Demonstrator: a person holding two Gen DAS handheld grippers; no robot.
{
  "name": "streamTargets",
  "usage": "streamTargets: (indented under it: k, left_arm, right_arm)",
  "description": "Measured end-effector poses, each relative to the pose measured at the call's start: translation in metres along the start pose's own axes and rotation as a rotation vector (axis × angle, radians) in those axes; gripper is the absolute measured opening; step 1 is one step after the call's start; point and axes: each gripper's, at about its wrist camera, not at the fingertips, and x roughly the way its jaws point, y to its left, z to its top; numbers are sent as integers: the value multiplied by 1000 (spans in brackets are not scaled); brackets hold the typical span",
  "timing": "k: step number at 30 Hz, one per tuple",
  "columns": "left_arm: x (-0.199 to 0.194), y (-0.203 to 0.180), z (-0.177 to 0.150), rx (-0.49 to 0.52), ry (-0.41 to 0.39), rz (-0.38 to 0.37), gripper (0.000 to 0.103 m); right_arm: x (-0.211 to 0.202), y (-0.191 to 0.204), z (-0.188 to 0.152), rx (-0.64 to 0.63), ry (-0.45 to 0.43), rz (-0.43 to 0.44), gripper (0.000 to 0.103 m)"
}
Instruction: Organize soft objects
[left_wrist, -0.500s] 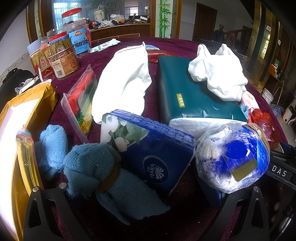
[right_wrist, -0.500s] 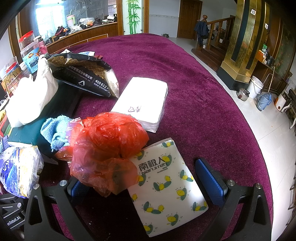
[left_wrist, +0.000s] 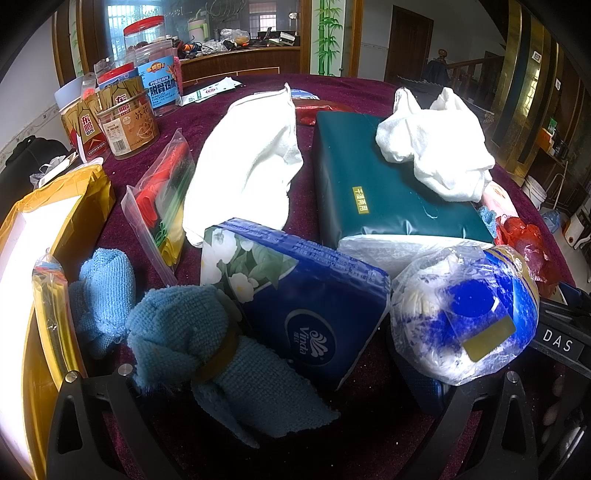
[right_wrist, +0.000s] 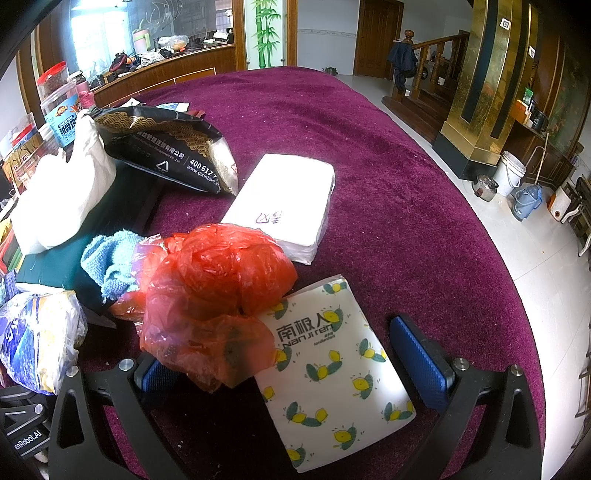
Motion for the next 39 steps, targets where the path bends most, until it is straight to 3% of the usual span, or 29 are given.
streamTargets:
  k: [18,21,30,33,35,39]
  left_arm:
    - [-3,-3,-4,34,29,-28,102]
    - [-3,0,-3,33,24,-27,102]
    - [-3,1,-3,31,22,-35,102]
    - [-4,2,-3,32,21,-39,102]
    - [-4,1,-3,33,22,-38,102]
    - [-3,1,-4,34,22,-37,102]
  right_arm:
    - [-1,-2,0,-22,1,31,103]
    - [-3,3,0,-36,35,36,103]
    - [-6,16,11,55,122,-77,102]
    - [-42,21,10,46,49,-157,102]
    - [-73,21,11,47,-8,-146,102]
    - [-156,27,17,40,-326,-157,103]
